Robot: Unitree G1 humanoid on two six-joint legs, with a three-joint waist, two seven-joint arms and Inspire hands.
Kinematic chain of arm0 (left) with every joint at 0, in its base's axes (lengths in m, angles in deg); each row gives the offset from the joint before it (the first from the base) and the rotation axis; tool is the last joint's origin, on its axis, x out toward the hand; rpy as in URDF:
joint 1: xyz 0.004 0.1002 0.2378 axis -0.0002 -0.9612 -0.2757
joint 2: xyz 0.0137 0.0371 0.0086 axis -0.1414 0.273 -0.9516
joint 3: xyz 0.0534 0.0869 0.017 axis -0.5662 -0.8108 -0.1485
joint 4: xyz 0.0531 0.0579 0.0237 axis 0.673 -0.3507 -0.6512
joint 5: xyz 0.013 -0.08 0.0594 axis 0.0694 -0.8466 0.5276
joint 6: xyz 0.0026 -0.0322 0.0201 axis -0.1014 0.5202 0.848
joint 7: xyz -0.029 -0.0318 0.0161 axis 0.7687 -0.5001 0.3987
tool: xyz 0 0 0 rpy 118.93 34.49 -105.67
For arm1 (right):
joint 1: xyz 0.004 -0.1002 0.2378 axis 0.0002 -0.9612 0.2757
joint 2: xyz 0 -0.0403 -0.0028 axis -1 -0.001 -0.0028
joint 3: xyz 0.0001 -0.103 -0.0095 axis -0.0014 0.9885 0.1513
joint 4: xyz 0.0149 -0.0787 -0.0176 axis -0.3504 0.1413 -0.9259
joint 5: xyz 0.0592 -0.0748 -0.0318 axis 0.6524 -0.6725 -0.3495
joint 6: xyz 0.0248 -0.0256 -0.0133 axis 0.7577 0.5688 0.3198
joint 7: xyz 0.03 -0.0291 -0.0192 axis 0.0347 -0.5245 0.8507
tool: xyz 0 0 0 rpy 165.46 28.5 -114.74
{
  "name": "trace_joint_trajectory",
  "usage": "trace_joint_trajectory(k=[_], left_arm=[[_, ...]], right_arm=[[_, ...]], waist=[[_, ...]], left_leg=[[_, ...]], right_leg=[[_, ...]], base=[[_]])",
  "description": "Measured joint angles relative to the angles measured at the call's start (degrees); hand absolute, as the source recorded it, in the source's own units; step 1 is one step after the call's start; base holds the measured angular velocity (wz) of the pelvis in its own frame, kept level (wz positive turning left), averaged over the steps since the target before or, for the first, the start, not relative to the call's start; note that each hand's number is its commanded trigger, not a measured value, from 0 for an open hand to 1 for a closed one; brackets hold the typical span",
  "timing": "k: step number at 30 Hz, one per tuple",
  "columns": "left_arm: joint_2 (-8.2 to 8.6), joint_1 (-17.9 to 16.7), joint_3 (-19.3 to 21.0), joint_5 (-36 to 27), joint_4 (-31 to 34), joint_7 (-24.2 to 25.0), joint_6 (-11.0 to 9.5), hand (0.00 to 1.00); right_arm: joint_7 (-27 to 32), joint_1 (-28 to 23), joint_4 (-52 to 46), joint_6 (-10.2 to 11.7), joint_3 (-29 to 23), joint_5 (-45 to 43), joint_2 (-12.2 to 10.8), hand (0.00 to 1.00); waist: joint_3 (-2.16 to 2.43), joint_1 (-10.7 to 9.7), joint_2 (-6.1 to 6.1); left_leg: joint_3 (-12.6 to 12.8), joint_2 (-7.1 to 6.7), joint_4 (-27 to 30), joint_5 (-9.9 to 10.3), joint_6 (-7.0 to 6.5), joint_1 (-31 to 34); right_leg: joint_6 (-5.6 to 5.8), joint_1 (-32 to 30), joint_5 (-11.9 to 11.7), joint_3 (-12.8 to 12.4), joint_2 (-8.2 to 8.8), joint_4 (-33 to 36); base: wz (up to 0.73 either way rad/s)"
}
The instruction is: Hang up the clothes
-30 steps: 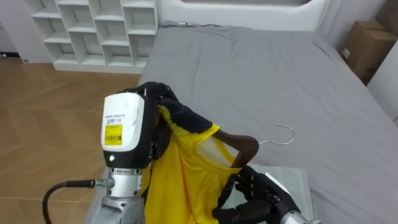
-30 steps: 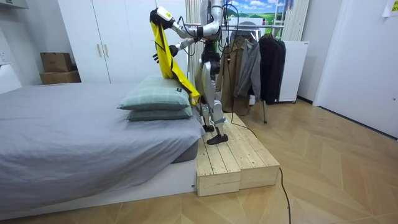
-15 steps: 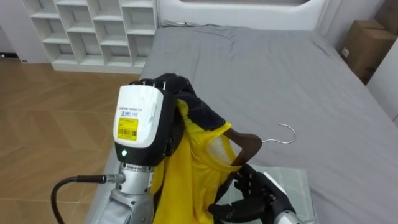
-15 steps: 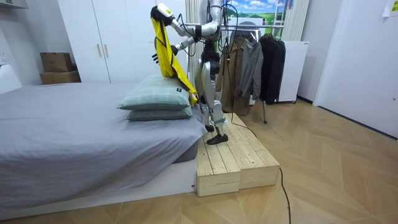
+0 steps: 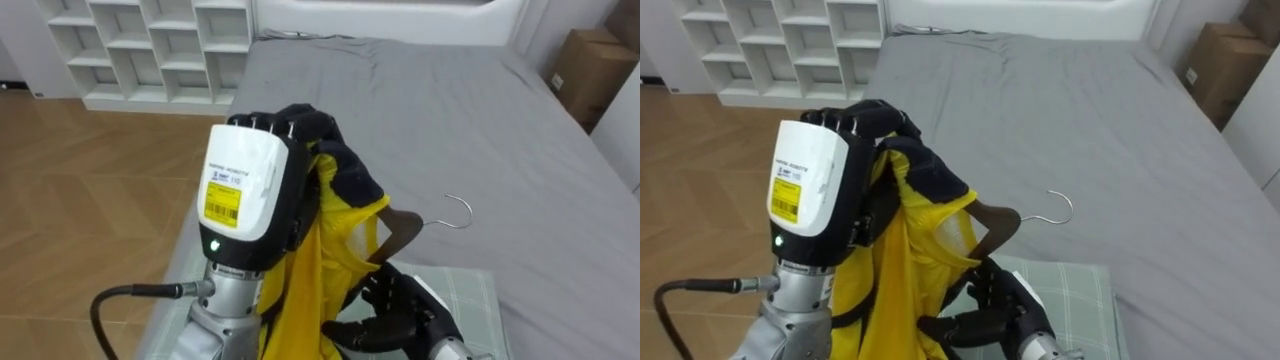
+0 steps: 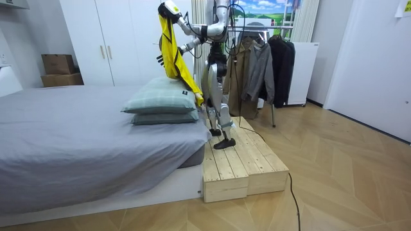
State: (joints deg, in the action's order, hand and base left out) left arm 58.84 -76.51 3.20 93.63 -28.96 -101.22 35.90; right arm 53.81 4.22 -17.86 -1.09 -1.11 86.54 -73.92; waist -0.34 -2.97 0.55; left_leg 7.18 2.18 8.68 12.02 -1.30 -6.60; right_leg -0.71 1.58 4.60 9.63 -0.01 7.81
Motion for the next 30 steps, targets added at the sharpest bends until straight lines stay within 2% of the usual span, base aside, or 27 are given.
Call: trace_joint_trajectory(k=[18,25,30], left_arm=[[0.05,0.0,-0.7,0.0,0.0,0.4,0.0,1.00],[0.04,0.0,-0.6,0.1,0.0,0.4,0.5,1.00],[-0.01,0.0,-0.7,0.2,0.0,0.5,1.3,1.00]], right_arm=[[2.1,0.0,0.0,0.0,0.2,0.1,-0.2,1.00],[2.2,0.0,0.0,0.0,0.5,0.2,-0.2,1.00],[2.3,0.0,0.0,0.0,0.7,0.2,-0.4,1.00]], waist=[[-0.02,0.1,-0.05],[-0.53,0.0,-0.85],[-0.64,0.0,-1.03]], left_leg=[[-0.1,0.02,0.0,0.0,0.00,-0.1],[-0.2,0.01,-0.1,0.0,0.00,-0.1],[-0.2,0.01,-0.1,0.0,0.00,-0.1]], right_leg=[[0.00,0.2,0.0,0.1,0.04,0.0],[0.00,0.2,0.0,0.1,0.01,0.0],[0.00,0.2,0.0,0.2,-0.01,-0.1]], base=[[0.00],[0.00],[0.00]])
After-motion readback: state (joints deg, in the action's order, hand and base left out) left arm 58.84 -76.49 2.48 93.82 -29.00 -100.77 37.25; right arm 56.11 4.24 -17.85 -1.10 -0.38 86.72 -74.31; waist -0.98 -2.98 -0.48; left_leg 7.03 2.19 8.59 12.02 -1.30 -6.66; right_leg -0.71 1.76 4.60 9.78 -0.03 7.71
